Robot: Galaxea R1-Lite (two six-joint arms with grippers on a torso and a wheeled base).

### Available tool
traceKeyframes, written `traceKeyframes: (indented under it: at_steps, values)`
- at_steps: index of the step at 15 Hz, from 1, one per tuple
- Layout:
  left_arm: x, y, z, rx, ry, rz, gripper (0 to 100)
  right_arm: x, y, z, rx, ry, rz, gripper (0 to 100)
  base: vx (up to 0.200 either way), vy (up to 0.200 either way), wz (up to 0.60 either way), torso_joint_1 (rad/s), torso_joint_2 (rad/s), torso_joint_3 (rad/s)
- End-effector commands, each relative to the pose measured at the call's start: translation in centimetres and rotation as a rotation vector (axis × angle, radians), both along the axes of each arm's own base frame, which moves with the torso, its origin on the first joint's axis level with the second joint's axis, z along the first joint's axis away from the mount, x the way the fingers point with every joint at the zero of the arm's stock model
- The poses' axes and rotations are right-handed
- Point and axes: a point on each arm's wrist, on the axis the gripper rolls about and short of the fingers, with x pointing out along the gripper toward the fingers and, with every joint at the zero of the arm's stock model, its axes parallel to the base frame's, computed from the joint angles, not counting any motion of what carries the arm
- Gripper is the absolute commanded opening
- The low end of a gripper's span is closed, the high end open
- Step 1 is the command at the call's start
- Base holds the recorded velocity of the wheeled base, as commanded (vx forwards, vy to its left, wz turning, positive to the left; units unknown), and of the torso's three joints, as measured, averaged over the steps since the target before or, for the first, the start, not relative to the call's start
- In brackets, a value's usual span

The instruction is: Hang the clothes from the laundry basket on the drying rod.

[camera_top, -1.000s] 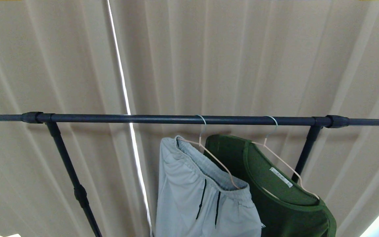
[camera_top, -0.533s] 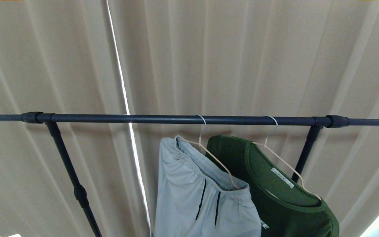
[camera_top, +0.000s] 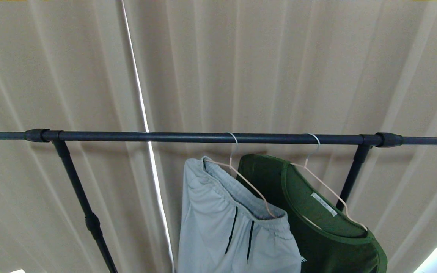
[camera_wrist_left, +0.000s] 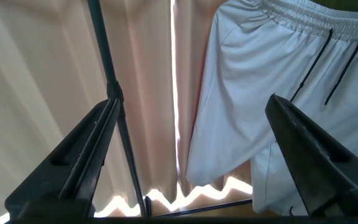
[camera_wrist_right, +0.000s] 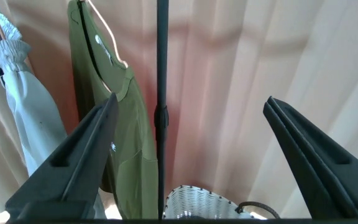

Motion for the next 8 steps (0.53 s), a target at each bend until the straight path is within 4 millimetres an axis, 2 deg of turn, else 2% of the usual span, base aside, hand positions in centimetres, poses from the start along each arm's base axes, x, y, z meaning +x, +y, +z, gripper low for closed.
traceKeyframes:
  at_steps: [1, 8]
  values:
    - [0.0, 0.0, 0.0, 0.0, 0.0, 0.0, 100, -0.01, 0.0, 0.0, -0.001, -0.002, 0.0, 100, 0.0, 0.0, 0.0, 0.0, 0.0, 0.0]
    - [0.0, 0.0, 0.0, 0.0, 0.0, 0.0, 100, -0.01, 0.0, 0.0, -0.004, -0.002, 0.0, 100, 0.0, 0.0, 0.0, 0.0, 0.0, 0.0]
